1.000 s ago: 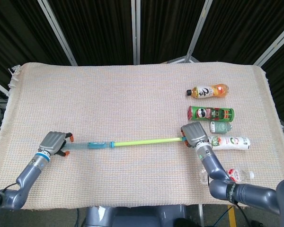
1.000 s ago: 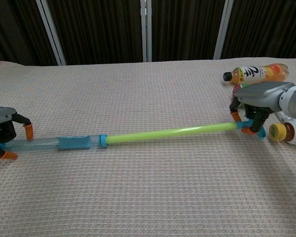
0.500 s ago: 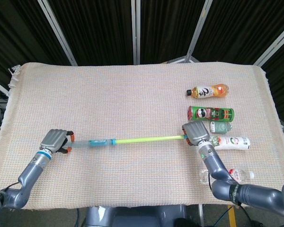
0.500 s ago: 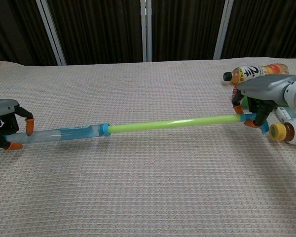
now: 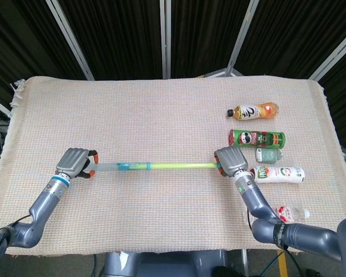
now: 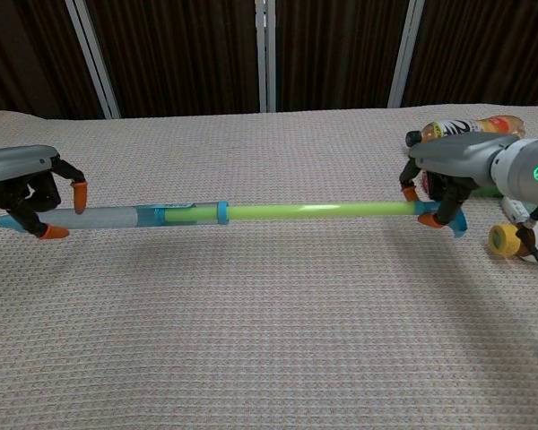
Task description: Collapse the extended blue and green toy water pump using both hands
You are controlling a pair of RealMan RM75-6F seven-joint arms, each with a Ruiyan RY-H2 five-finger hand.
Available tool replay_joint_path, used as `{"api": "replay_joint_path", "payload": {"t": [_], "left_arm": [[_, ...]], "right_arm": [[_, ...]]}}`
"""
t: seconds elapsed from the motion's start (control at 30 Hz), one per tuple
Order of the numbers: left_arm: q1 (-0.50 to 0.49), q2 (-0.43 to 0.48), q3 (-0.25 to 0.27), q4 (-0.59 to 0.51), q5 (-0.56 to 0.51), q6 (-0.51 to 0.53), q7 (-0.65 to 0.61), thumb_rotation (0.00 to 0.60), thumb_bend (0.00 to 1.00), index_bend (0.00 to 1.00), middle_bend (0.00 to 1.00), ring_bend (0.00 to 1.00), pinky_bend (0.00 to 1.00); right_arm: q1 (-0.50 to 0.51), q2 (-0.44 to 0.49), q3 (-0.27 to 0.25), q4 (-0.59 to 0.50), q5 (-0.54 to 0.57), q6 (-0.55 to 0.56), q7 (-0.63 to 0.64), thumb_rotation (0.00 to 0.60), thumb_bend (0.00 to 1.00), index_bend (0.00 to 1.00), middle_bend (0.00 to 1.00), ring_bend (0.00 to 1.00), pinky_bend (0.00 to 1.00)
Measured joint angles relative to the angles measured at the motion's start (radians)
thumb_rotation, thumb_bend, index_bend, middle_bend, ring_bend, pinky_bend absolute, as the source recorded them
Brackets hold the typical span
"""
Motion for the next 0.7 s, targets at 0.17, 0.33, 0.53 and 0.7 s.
{"api": "replay_joint_path", "payload": {"t": [0.17, 0.33, 0.53, 0.7], "left_arm": [[-0.025, -0.025, -0.011, -0.01, -0.019, 0.004, 0.027, 0.6, 0.63, 0.77, 0.86, 0.8, 1.0], [-0.049, -0.051, -0.022, -0.018, -0.038, 0.008, 0.044, 0.6, 0.63, 0.77, 0.86, 0.8, 1.0], [-0.082, -0.08, -0.035, -0.026, -0.058, 0.01, 0.076, 0.6, 0.63, 0.77, 0.86, 0.8, 1.0], [-0.111, -0.106, -0.042, -0.031, -0.086, 0.008, 0.108, 0.6, 0.63, 0.78, 0.86, 0.8, 1.0]], "right_arm": [[0.011, -0.026, 0.017, 0.013, 0.01, 0.008, 0.003, 0.6, 0.54, 0.73, 1.0, 1.0, 1.0], [0.025, -0.045, 0.033, 0.017, 0.029, 0.009, 0.002, 0.6, 0.54, 0.74, 1.0, 1.0, 1.0], [0.045, -0.075, 0.051, 0.022, 0.048, 0.009, -0.003, 0.6, 0.54, 0.74, 1.0, 1.0, 1.0], [0.061, -0.1, 0.061, 0.031, 0.059, 0.011, -0.007, 0.6, 0.54, 0.74, 1.0, 1.0, 1.0]]}}
